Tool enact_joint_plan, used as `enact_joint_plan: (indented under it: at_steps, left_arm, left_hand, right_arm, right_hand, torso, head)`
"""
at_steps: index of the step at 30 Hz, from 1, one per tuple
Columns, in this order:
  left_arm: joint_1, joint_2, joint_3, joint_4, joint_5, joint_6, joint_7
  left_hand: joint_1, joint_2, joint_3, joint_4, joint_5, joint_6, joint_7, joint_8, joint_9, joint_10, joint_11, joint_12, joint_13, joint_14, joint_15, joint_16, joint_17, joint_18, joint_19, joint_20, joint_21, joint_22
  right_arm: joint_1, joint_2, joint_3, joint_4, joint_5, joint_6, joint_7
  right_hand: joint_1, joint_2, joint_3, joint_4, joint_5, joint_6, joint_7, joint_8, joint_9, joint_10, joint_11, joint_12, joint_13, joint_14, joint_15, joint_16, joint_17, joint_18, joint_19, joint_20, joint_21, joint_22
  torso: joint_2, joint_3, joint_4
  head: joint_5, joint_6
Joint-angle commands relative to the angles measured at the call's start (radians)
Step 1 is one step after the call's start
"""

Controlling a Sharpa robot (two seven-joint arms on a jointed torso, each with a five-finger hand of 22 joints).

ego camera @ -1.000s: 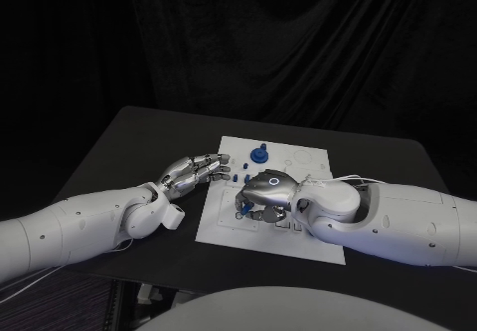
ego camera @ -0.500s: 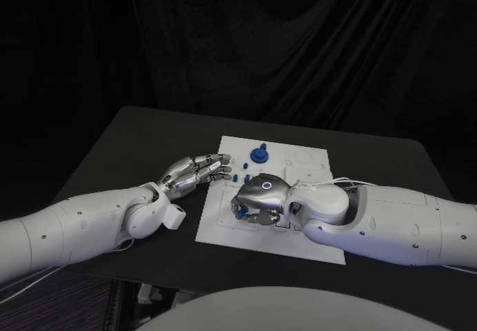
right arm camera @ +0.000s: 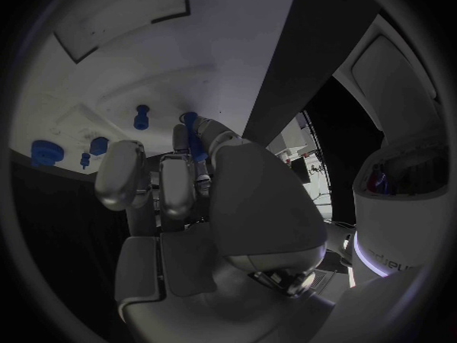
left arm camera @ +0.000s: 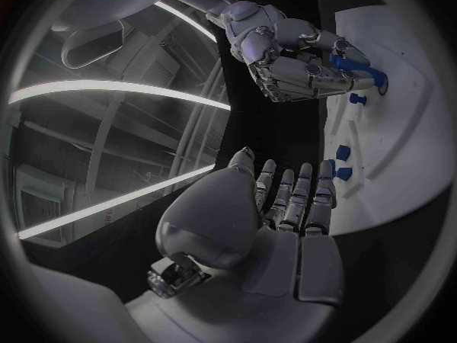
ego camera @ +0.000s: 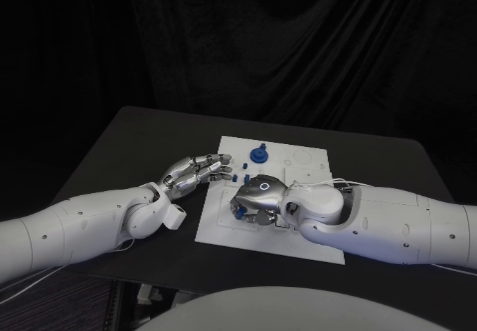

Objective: Assemble the parts on the task board

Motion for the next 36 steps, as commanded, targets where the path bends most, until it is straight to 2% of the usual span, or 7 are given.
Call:
enact_joint_plan:
  at_steps: [1,13,16,21,36]
  left_arm:
    - [-0.002,0.004,0.001,0.001,0.007,0.01,0.061]
    - [-0.006,0.007,0.001,-0.002,0.007,0.016,0.059]
    - [-0.007,0.007,0.001,-0.003,0.007,0.016,0.059]
    - [-0.009,0.007,0.001,-0.003,0.007,0.018,0.059]
    - [-0.012,0.009,0.001,-0.007,0.007,0.024,0.056]
  left_hand:
    - [-0.006,0.003,0.006,-0.002,-0.005,-0.005,0.004,0.005,-0.002,0.001,0.008,-0.006,-0.001,-0.006,-0.001,0.004,-0.001,-0.012,-0.009,0.001,-0.003,-0.002]
    - [-0.006,0.004,0.006,-0.002,-0.006,-0.005,0.004,0.005,-0.001,0.001,0.008,-0.006,-0.001,-0.006,-0.001,0.004,-0.001,-0.012,-0.009,0.001,-0.003,-0.002]
    - [-0.007,0.004,0.007,-0.002,-0.006,-0.007,0.005,0.004,-0.002,0.0,0.009,-0.007,-0.002,-0.006,0.0,0.004,-0.001,-0.012,-0.01,0.001,-0.003,-0.002]
    - [-0.007,0.004,0.007,-0.002,-0.006,-0.007,0.005,0.004,-0.002,0.0,0.009,-0.007,-0.002,-0.006,0.0,0.004,-0.001,-0.012,-0.01,0.001,-0.003,-0.002]
    - [-0.008,0.006,0.009,-0.002,-0.007,0.0,0.009,0.006,0.001,0.0,0.009,-0.007,-0.002,-0.008,0.0,0.004,-0.001,-0.012,-0.011,0.002,-0.001,-0.002]
  right_arm:
    - [-0.01,0.004,-0.003,-0.009,-0.012,0.003,0.005]
    - [-0.016,0.012,-0.003,-0.021,-0.012,-0.004,0.007]
    - [-0.016,0.013,-0.003,-0.022,-0.012,-0.003,0.007]
    - [-0.017,0.014,-0.003,-0.024,-0.012,-0.006,0.006]
    - [-0.017,0.016,-0.003,-0.028,-0.012,0.002,-0.008]
  right_hand:
    - [-0.002,-0.008,0.007,0.001,0.001,-0.003,0.005,-0.005,0.095,-0.006,0.003,-0.006,-0.002,-0.003,0.005,-0.003,-0.002,-0.007,-0.002,0.002,-0.005,0.149]
    - [-0.008,-0.011,0.015,0.002,-0.003,-0.018,0.008,-0.024,0.088,-0.012,0.006,-0.018,-0.004,-0.015,0.007,-0.019,-0.02,-0.003,-0.013,0.005,-0.028,0.143]
    - [-0.011,-0.014,0.021,0.003,-0.006,-0.033,0.009,-0.044,0.08,-0.019,0.008,-0.025,-0.005,-0.018,0.009,-0.021,-0.022,-0.003,-0.016,0.006,-0.03,0.143]
    - [-0.013,-0.017,0.026,0.002,-0.006,-0.04,0.008,-0.058,0.074,-0.03,0.011,-0.033,-0.006,-0.021,0.012,-0.024,-0.026,-0.002,-0.019,0.009,-0.038,0.141]
    - [-0.009,-0.021,0.038,-0.004,-0.001,-0.047,0.004,-0.08,0.067,-0.049,0.018,-0.042,-0.005,-0.03,0.017,-0.034,-0.039,0.002,-0.03,0.013,-0.059,0.136]
  torso:
    - [0.0,-0.0005,0.0002]
    - [-0.001,-0.0004,0.0013]
    - [-0.001,0.0,0.0012]
    - [-0.001,-0.0003,0.0002]
    - [0.0,-0.0001,0.0]
  head:
    - [0.001,0.0]
    - [-0.001,0.0]
    - [-0.001,0.0]
    - [-0.002,0.0]
    - [-0.003,0.0]
